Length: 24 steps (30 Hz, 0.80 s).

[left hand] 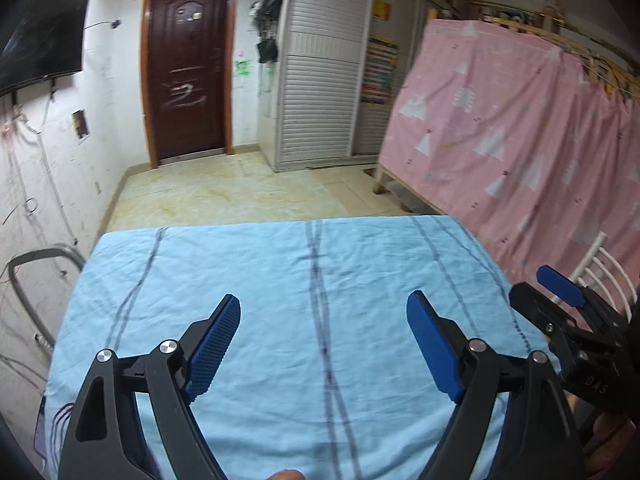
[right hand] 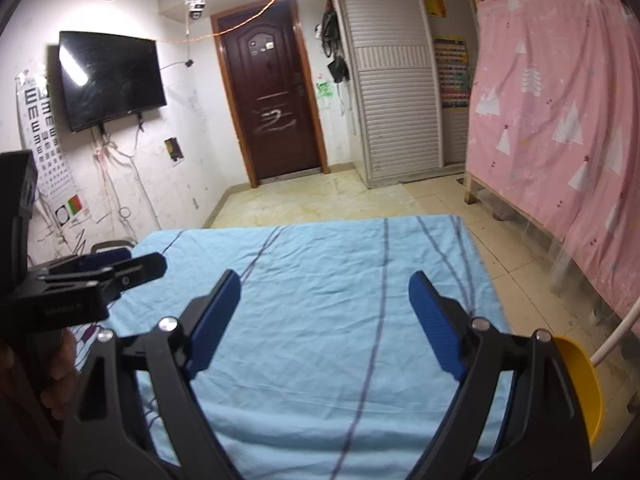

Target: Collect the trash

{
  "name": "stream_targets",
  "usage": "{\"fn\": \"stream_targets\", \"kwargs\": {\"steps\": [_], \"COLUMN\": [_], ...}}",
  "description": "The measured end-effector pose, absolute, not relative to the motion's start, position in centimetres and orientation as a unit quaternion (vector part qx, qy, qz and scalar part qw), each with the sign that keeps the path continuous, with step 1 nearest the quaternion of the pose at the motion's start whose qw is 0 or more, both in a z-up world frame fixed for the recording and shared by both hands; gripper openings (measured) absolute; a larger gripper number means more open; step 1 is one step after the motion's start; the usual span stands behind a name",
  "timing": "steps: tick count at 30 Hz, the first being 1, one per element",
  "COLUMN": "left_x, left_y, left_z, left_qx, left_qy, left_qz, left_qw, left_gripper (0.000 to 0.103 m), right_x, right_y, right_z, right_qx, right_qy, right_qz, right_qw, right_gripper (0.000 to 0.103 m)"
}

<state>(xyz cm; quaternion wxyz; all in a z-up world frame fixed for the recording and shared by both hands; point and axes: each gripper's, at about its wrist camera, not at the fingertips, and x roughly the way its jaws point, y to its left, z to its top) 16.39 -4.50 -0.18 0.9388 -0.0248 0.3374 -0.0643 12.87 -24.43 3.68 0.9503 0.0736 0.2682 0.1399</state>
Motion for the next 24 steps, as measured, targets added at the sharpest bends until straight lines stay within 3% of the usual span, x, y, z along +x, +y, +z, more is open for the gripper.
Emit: {"fn": "stream_targets", "kwargs": {"steps": [24], "left_x": [14.7], "left_y": [0.6], "left_z": [-0.3], "left_qx": [-0.045], "left_qy": [0.332], "left_qz": [-0.015], "left_qw": [0.942], "left_gripper": [0.077], "right_x": [12.9], "right_y": [-19.6], "right_z": [4.1], "right_qx": [0.044], "right_qy": [0.276], "right_qz": [0.171], "right_qw": [0.945], "right_gripper": [0.083]}}
